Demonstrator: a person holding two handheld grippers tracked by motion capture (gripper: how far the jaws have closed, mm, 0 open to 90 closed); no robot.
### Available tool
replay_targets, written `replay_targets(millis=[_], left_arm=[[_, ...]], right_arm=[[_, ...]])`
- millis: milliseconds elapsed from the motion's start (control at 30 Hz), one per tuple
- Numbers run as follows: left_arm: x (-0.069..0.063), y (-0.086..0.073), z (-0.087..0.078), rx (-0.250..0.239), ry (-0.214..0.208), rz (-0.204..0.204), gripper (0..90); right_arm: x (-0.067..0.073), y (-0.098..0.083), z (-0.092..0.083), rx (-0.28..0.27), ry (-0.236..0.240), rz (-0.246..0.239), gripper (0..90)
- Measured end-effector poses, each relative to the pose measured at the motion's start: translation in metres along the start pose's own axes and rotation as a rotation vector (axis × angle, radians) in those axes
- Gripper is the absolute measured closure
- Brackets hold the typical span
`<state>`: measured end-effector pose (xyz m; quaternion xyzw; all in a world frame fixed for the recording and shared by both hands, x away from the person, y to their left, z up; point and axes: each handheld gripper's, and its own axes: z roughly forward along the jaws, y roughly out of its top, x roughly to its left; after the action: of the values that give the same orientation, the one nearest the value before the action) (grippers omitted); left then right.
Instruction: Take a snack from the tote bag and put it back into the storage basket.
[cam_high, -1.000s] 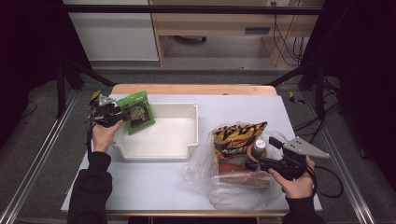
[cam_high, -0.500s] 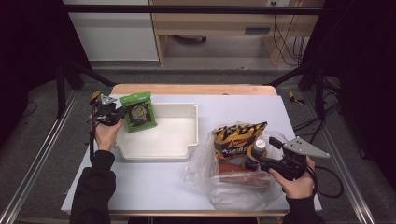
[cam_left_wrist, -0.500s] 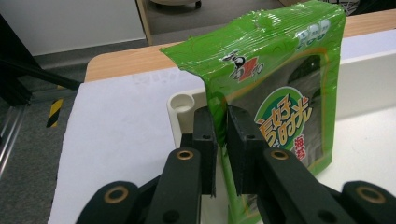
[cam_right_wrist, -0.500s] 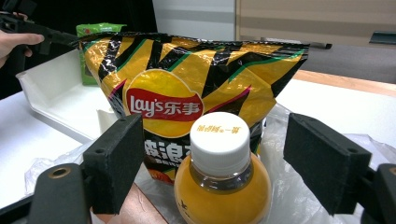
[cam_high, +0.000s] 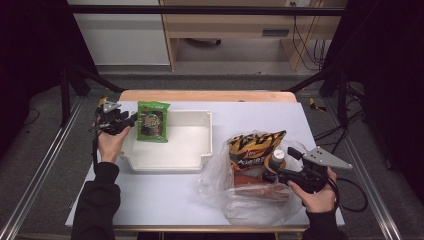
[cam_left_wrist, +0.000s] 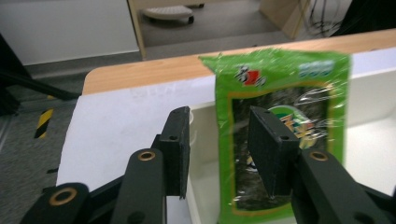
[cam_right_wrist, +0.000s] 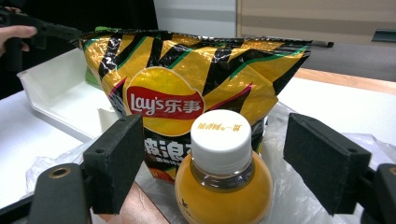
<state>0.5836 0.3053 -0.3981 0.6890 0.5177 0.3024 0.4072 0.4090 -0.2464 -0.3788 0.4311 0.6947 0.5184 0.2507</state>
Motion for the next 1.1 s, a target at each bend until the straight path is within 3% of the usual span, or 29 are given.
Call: replay_targets(millis=[233, 467, 633, 800, 1100], left_arm=[[-0.01, 0.002, -0.034, -0.083, -0.056, -0.016, 55.4], [-0.033, -0.01, -0.066, -0.169, -0.121, -0.005, 50.2], [-0.052, -0.022, -0.08, -0.207, -0.2, -0.021, 45.5], [-0.073, -0.035, -0.087, -0.19, -0.214, 0.032, 42.6], [-0.104, -0.049, -0.098, -0.193, -0.257, 0.061, 37.5]], right_arm=[[-0.001, 0.002, -0.005, -0.031, -0.001, 0.0, 24.4], [-0.003, 0.002, -0.006, -0.043, -0.001, -0.004, 27.4], [-0.004, 0.002, -0.006, -0.049, 0.002, -0.008, 27.2], [-0.006, 0.002, -0.004, -0.058, 0.006, 0.0, 24.7], [-0.014, 0.008, 0.006, -0.067, 0.007, 0.008, 23.5]])
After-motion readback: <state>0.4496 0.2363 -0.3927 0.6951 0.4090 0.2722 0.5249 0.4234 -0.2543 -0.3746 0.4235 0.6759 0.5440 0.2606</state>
